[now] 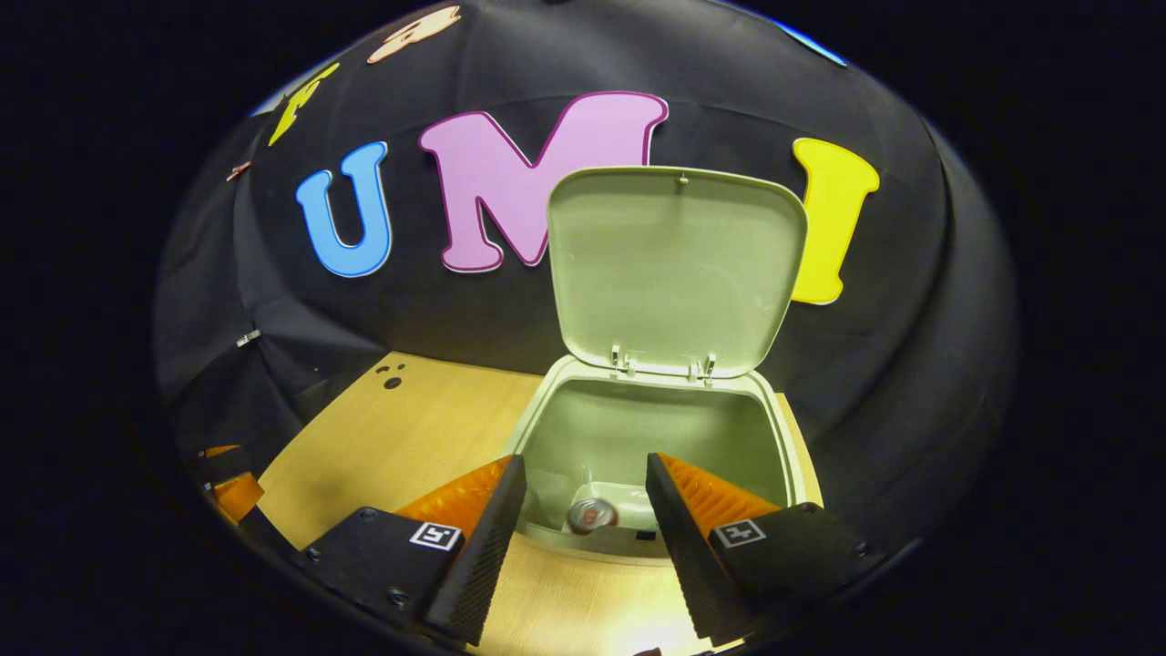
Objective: Press the lid of the desktop garbage bin to open it, pick up the crumpled paper on the desktop and throw it into the bin, then pick up the pop can on the desktop and drop it into the bin, and finally close the garbage bin lid.
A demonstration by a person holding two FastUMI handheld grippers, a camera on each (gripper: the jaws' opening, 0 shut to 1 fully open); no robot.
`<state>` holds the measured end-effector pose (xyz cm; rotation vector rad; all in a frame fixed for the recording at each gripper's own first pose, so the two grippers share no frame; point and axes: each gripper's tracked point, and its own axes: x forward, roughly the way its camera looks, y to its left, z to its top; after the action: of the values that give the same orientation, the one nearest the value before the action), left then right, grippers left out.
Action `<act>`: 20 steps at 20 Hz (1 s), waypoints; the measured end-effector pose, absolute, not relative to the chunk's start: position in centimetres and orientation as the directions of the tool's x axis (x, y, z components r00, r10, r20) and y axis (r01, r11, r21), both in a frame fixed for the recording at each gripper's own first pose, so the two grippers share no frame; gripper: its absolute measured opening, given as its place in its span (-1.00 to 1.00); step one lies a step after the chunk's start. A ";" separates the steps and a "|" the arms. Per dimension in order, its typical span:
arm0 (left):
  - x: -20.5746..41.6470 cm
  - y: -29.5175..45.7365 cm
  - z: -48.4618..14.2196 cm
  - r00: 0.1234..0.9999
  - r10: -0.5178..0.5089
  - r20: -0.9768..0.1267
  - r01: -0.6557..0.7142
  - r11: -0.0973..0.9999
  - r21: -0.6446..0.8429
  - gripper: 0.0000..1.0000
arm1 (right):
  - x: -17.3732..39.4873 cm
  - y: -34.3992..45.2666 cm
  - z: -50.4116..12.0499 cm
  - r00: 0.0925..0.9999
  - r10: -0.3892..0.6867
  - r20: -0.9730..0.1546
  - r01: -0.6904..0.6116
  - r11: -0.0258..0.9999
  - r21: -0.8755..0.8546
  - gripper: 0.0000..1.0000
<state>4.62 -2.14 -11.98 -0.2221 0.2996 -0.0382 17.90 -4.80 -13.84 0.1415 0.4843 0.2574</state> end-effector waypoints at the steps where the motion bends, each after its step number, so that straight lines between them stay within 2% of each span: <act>1: 4.6 -2.2 -11.9 0.955 -0.072 -0.287 0.006 0.975 -0.222 0.90 | 17.3 -4.7 -13.3 0.859 0.282 -0.426 -0.220 0.957 0.189 0.69; 9: 5.1 -3.4 -11.5 0.955 -0.100 -0.280 0.035 0.973 -0.227 0.90 | 14.1 -4.4 -7.5 0.908 0.306 -0.287 -0.271 0.950 0.158 0.67; 14: 5.3 -4.4 -11.5 0.953 -0.122 -0.277 0.057 0.972 -0.229 0.89 | 16.0 -5.8 -0.8 0.943 0.289 -0.167 -0.263 0.951 0.162 0.71; 20: 5.1 -4.9 -11.2 0.952 -0.134 -0.274 0.072 0.972 -0.225 0.90 | 20.7 -8.1 3.8 0.971 0.223 -0.086 -0.210 0.968 0.136 0.92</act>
<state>5.12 -4.92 -11.21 -0.2148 0.2922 -0.1058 20.74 -8.07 3.82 0.1261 0.1010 0.2193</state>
